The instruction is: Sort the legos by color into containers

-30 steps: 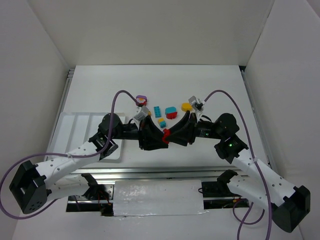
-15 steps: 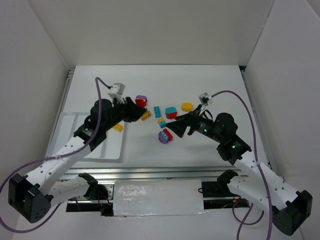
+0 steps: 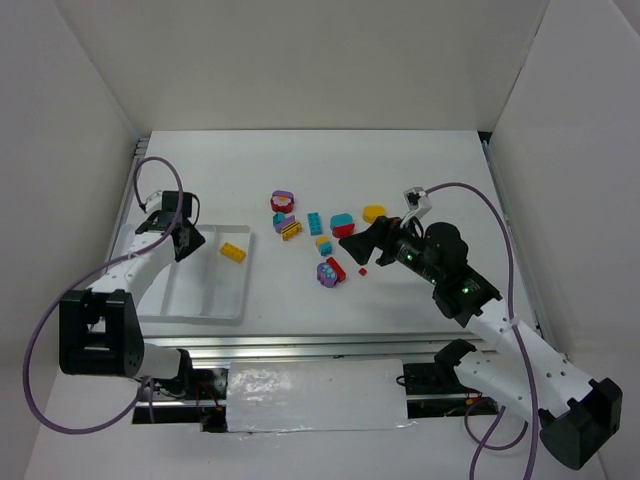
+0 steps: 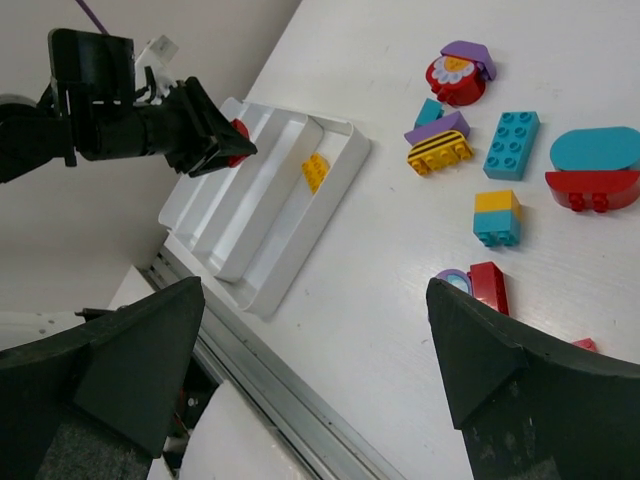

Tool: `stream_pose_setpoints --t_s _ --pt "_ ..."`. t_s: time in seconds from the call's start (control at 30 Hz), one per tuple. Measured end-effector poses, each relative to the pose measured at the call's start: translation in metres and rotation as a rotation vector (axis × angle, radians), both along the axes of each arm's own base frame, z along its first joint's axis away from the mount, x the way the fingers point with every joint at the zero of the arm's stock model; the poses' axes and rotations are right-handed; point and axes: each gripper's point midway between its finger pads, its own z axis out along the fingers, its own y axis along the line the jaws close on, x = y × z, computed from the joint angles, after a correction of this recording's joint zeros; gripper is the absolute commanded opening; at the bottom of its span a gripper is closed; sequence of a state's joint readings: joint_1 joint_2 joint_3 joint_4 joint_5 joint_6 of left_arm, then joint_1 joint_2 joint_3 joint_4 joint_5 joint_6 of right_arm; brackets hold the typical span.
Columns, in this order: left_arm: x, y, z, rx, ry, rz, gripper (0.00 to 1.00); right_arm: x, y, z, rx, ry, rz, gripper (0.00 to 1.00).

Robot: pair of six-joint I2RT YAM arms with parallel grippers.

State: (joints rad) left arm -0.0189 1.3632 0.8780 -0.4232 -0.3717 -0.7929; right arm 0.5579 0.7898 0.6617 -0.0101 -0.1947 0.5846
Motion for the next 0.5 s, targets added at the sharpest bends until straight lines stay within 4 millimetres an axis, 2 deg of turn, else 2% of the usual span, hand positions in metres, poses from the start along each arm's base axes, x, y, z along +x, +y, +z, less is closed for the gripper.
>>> stream_pose_setpoints --t_s 0.07,0.1,0.13,0.17,0.2,0.3,0.5 --pt "0.003 0.0 -0.005 -0.002 0.018 0.0 0.33 0.001 0.001 -0.004 -0.008 0.01 0.003 1.0" --pt "0.004 0.0 -0.007 -0.004 0.023 -0.002 0.52 0.001 0.001 -0.005 -0.01 0.013 0.003 1.0" --pt "0.004 -0.001 -0.009 -0.006 0.028 -0.005 0.61 0.001 0.001 -0.006 -0.012 0.016 0.003 1.0" --pt "0.004 -0.001 -0.01 -0.006 0.034 -0.006 0.74 0.002 0.002 -0.007 -0.014 0.019 0.004 1.0" --pt "0.004 0.0 -0.01 -0.004 0.037 -0.008 0.79 0.002 0.002 -0.008 -0.016 0.021 0.004 1.0" --pt "0.004 0.0 -0.01 -0.008 0.034 0.001 0.9 0.003 0.003 -0.012 -0.023 0.033 0.007 1.0" --pt "0.001 0.001 -0.007 -0.01 0.033 0.006 0.93 0.01 0.005 -0.033 -0.065 0.096 -0.002 1.0"
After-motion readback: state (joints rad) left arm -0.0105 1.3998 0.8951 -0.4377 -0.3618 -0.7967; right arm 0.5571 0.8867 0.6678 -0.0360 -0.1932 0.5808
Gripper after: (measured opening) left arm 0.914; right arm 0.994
